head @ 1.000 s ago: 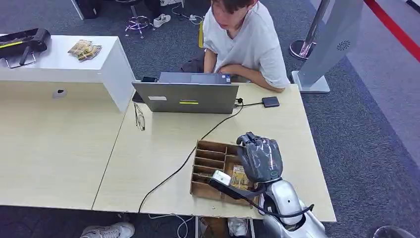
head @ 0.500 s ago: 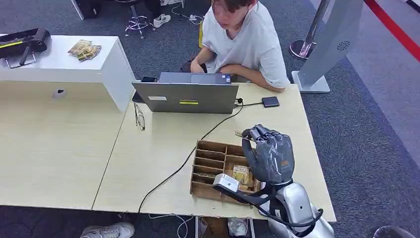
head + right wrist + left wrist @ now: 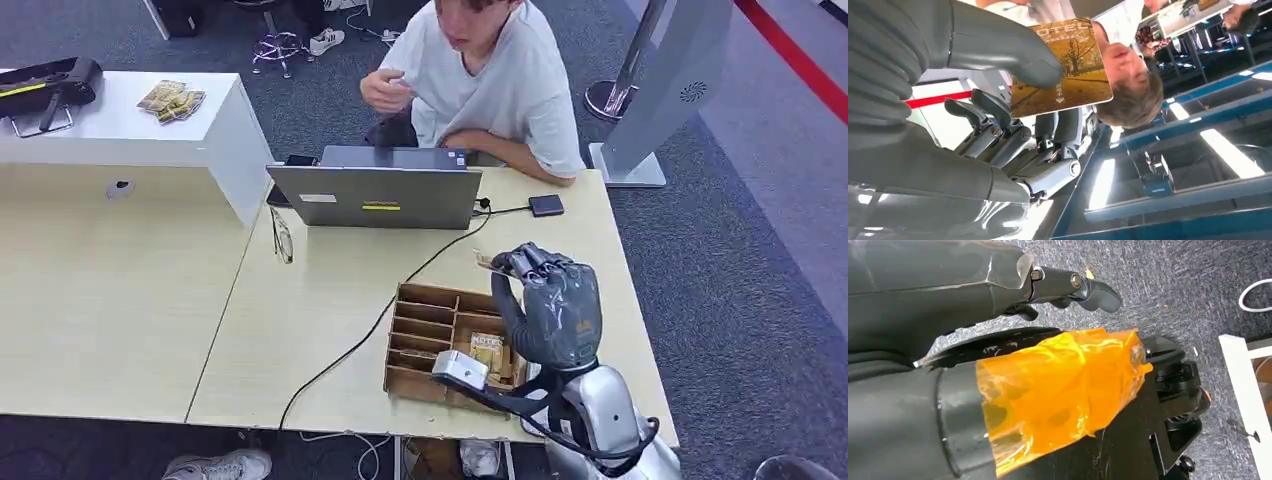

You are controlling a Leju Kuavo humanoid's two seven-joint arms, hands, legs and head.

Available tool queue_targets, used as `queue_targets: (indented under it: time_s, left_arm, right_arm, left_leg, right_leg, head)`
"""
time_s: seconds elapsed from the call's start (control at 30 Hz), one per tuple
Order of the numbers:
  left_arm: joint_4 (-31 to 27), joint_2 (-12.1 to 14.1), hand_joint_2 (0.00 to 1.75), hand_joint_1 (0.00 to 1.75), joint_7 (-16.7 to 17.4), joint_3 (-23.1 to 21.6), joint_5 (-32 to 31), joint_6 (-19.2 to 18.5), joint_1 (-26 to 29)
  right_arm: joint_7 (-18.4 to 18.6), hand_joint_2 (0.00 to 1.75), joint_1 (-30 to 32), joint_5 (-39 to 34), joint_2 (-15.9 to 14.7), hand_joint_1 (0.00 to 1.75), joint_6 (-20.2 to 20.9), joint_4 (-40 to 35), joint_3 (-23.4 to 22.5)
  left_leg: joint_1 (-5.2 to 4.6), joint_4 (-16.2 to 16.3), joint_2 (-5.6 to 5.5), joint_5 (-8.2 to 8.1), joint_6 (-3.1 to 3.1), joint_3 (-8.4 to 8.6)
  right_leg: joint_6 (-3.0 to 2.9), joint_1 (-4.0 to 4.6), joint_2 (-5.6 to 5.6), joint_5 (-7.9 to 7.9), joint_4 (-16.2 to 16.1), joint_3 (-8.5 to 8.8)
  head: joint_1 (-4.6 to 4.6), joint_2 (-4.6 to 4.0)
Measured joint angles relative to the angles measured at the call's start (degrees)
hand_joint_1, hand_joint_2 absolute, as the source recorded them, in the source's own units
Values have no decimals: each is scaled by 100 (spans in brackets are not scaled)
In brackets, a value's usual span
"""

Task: Pass the card to the sensor for recognition and then transmit it.

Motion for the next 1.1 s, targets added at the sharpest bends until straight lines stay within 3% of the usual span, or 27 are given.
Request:
queue_targets:
  time_s: [0.7,0.9,0.93,0.97,1.1]
  left_arm:
    - [0,-4,0,0,186,0,-741,-120,-91]
    - [0,-4,0,0,236,0,-818,-131,-129]
    - [0,-7,0,0,236,0,-818,-131,-132]
    - [0,-7,0,0,238,0,-815,-135,-134]
    - [0,-7,0,0,240,0,-815,-146,-137]
  right_arm:
    - [284,175,-1816,-147,446,175,1025,1331,96]
    - [306,175,-2148,-123,581,175,1137,1694,160]
    - [306,175,-2178,-123,599,155,1139,1729,168]
    - [306,175,-2202,-121,621,0,1139,1770,179]
    - [313,175,-2245,-112,686,0,1133,1878,223]
  left_leg:
    - [0,1,1,4,1,1]
    - [0,2,-4,5,0,0]
    - [0,2,-4,5,0,0]
    - [0,1,-4,5,0,0]
    - [0,1,-4,5,0,0]
  right_leg:
    - [-1,0,2,3,4,0]
    - [-1,0,-2,3,5,0]
    - [-1,0,-2,3,5,0]
    - [-1,0,-2,3,5,0]
    - [-1,0,-2,2,5,0]
  head:
    - [-2,0]
    - [-2,0]
    - [0,0]
    - [-2,0]
    - [0,0]
